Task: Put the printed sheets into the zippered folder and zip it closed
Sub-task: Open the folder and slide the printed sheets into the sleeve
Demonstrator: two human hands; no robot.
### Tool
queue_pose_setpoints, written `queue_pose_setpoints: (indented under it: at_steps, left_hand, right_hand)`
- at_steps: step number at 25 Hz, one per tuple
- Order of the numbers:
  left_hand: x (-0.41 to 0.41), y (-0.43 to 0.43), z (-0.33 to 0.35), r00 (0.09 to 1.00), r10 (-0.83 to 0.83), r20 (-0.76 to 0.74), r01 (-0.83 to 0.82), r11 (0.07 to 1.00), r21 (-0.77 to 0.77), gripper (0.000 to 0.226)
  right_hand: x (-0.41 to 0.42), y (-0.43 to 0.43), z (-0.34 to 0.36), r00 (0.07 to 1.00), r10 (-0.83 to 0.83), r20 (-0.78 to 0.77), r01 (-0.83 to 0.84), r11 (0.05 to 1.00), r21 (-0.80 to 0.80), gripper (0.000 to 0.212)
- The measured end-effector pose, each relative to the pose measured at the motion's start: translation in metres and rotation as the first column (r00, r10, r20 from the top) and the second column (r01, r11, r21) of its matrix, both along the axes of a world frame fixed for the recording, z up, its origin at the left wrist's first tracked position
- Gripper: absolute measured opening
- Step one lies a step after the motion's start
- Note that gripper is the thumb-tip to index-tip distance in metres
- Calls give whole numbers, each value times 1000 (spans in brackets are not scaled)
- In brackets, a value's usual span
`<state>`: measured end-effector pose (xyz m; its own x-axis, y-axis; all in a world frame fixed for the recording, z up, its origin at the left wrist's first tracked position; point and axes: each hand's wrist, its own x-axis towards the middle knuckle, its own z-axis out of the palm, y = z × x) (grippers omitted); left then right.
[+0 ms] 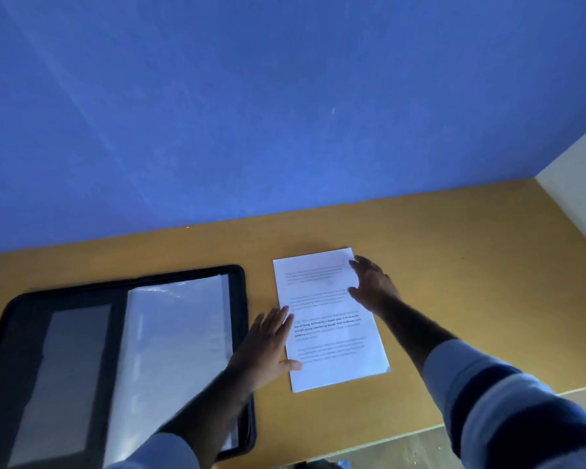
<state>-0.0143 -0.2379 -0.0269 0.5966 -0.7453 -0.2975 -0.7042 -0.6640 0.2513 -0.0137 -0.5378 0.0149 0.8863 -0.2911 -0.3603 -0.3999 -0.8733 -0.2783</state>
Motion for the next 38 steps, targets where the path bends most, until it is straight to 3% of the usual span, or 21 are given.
queue_pose_setpoints:
  at_steps: [8,13,16,20,22,24,27,29,30,31,32,33,34,35,36,38]
  left_hand:
    - [0,-5,-2,999,-17,29,16,999,51,112]
    - [-4,-13,6,999,34,25,-35,997,66,112]
    - [-7,-16,8,999,48,3,-48,994,101,112]
    - [-6,-16,8,999,45,0,-44,991,126,113]
    - [-6,-14,5,999,46,2,-46,992,114,113]
    - [-5,-16,2,998,56,-12,-54,992,114,114]
    - [-4,-16,4,995,75,-68,-67,990,122,112]
    - [-4,-15,10,976,156,-149,-159,987,-6,106]
    - [-5,-17,17,935,251,-250,-291,947,-137,102]
    - [-4,-20,27,825,361,-434,-494,834,-245,97]
    - [0,-24,38,627,411,-662,-716,640,-281,90]
    - [4,-27,49,421,361,-832,-855,464,-232,81]
    - [9,-28,59,250,256,-934,-923,356,-149,69]
    - [16,-27,67,145,163,-976,-943,322,-86,59]
    - [22,-27,76,99,88,-991,-949,309,-67,52]
    - [33,-27,96,111,-12,-994,-950,293,-110,44]
  right_hand:
    - [46,-21,-15,978,190,-84,-195,979,-53,90]
    - [61,-25,-13,988,152,-6,-152,988,-22,90]
    - [58,-25,-8,1000,19,-8,-17,984,179,84]
    - [37,-18,-1,976,-217,-8,184,805,565,76]
    - [15,-7,-2,890,-455,-32,319,570,757,78]
    - [-12,2,-8,781,-614,-113,415,374,829,70]
    - [-40,9,-14,767,-625,-144,506,452,734,26]
    - [-49,13,-10,766,-623,-155,518,457,723,25]
    - [-53,13,-3,767,-623,-154,500,429,752,24]
    - [-55,13,6,777,-612,-148,458,389,799,23]
    - [-57,13,14,799,-584,-142,400,340,851,22]
    - [-58,11,23,822,-553,-137,345,291,892,23]
    - [-59,10,32,837,-532,-131,306,256,917,24]
    - [-60,8,39,843,-525,-117,274,232,933,25]
    - [-59,6,46,844,-528,-97,242,213,947,26]
    - [-59,1,57,834,-551,-41,174,190,966,27]
